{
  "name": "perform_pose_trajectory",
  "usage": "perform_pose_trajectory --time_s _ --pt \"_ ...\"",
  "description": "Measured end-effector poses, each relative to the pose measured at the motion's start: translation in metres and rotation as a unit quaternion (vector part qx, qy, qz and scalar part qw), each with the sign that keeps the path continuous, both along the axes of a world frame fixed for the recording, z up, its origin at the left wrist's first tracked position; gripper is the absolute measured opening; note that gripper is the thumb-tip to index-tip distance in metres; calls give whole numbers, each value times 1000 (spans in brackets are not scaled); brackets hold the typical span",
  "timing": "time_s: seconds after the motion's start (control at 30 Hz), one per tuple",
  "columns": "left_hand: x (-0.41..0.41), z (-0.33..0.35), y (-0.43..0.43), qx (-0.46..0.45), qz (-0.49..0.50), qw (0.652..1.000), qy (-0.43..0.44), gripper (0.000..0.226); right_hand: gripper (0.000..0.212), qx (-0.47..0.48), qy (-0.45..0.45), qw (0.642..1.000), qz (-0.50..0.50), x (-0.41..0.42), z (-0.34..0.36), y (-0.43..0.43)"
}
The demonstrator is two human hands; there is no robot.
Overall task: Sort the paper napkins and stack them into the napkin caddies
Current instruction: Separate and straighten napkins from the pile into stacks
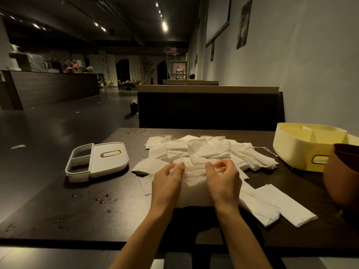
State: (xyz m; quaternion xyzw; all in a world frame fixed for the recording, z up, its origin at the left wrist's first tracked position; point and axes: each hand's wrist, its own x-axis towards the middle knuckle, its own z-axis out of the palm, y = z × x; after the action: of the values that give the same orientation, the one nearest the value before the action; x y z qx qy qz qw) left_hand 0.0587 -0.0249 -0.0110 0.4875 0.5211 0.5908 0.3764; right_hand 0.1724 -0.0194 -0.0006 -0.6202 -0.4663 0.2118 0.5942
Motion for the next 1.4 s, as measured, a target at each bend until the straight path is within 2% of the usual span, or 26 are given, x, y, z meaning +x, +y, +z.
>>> perform_pose_trajectory --time_s 0.13,0.33,0.5,0.67,0.8,1.0,1.23,1.4 --pt "-2 5 2 -10 -31 999 -25 15 8 4 0 1000 13 1 -1 2" --pt "-25 10 -3 -64 -99 992 -47 11 31 -17 -41 998 42 3 0 5" --pt "-41 10 -9 -89 -135 986 -51 21 50 -36 -20 989 145 13 -4 5" --pt "-39 9 -7 -88 -123 988 -29 11 65 -76 12 945 317 32 -3 -3" --pt "-42 6 -6 -88 -120 989 -21 14 59 -73 -80 945 309 41 -6 -1" --pt "-49 9 -10 -91 -135 983 -80 28 40 -46 -85 943 317 44 -7 -2" --pt "-59 10 -11 -62 -115 991 21 15 40 -43 -81 942 322 44 -10 -1" --pt "-61 10 -12 -57 -116 991 29 12 38 -37 -71 942 325 45 -11 -1"
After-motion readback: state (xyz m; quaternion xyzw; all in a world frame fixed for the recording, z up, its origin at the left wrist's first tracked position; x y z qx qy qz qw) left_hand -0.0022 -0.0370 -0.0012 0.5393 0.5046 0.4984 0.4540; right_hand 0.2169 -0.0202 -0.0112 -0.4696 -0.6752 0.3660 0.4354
